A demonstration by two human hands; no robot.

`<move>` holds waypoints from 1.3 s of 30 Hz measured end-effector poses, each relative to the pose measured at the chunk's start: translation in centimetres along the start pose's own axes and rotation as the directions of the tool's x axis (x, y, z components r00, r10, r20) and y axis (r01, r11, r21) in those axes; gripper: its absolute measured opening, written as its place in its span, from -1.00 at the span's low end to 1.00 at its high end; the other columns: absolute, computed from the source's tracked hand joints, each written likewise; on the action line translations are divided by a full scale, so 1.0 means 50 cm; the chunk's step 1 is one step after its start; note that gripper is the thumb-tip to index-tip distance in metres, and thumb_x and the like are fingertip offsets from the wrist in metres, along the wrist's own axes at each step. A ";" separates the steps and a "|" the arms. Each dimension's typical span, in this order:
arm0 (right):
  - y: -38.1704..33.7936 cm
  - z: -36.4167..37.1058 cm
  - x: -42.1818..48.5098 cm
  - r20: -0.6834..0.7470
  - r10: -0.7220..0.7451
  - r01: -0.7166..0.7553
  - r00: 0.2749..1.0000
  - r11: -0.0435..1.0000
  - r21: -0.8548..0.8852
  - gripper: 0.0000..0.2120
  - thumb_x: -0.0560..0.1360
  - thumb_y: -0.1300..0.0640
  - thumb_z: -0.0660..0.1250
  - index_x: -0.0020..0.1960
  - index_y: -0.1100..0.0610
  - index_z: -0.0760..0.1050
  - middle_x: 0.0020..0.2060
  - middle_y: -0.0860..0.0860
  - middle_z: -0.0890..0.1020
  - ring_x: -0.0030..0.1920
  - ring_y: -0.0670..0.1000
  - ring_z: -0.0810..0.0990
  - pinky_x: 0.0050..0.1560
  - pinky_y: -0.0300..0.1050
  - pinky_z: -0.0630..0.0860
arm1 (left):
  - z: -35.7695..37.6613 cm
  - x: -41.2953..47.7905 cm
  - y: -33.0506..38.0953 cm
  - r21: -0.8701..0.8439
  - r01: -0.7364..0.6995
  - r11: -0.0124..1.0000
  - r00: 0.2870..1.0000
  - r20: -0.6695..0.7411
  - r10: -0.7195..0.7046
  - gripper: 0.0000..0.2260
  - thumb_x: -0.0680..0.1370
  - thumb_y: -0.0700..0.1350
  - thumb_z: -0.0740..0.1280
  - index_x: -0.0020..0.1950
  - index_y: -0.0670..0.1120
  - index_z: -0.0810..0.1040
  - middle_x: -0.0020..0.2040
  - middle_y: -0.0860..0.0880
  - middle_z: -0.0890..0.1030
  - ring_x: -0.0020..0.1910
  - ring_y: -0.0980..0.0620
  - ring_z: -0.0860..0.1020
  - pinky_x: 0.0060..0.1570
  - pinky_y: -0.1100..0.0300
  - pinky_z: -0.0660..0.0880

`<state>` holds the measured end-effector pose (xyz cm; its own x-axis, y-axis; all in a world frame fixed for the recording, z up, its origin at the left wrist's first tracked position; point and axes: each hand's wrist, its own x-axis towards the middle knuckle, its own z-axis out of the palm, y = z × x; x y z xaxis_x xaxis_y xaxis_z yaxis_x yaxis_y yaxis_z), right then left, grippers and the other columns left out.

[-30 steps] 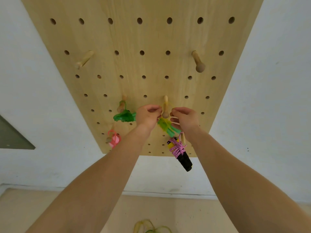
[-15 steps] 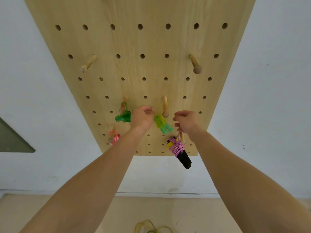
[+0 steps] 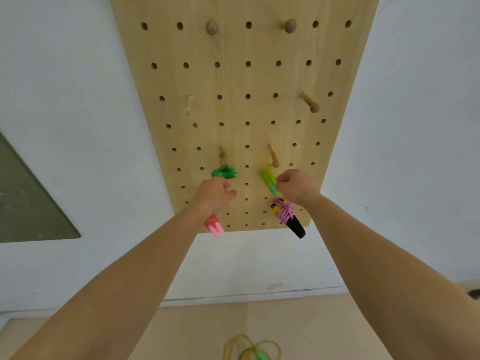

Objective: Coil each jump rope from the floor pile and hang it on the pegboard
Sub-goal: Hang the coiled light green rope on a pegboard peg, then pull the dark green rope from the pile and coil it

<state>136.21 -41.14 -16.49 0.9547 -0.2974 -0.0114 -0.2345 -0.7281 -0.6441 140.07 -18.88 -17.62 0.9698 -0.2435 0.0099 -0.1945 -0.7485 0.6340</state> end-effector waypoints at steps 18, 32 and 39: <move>0.021 0.017 -0.150 0.230 -0.195 0.287 0.954 0.816 -0.501 -0.72 0.53 0.06 0.24 0.21 0.11 0.48 0.06 0.07 0.50 0.14 0.17 0.50 0.16 0.09 0.50 | 0.024 -0.160 -0.032 0.291 -0.020 0.957 0.992 0.126 -0.018 -0.60 0.37 0.23 0.21 -0.02 -0.04 0.55 0.12 -0.02 0.63 -0.11 0.11 0.64 -0.01 0.04 0.58; 0.371 0.432 -0.135 0.428 -0.079 0.291 0.900 0.841 -0.456 -0.56 0.60 0.00 0.21 0.44 0.08 0.34 0.35 0.07 0.41 0.30 0.15 0.46 0.24 0.14 0.49 | 0.432 -0.171 -0.306 0.319 0.125 0.939 0.967 0.174 -0.188 -0.59 0.59 0.10 0.30 0.39 -0.04 0.47 0.32 -0.01 0.53 0.26 -0.04 0.51 0.26 0.03 0.46; 0.589 0.753 -0.126 0.460 -0.050 0.278 0.887 0.852 -0.444 -0.59 0.59 0.04 0.22 0.42 0.08 0.38 0.31 0.05 0.47 0.26 0.13 0.50 0.18 0.06 0.51 | 0.730 -0.165 -0.547 0.370 0.130 0.920 0.945 0.235 -0.228 -0.60 0.60 0.11 0.27 0.39 -0.03 0.46 0.32 0.00 0.53 0.25 -0.04 0.51 0.23 0.03 0.47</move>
<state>130.20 -37.46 -64.21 0.9423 0.0564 -0.3299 -0.0160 -0.9770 -0.2128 132.01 -18.91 -63.26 0.9263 -0.2044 -0.3165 -0.1073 -0.9484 0.2984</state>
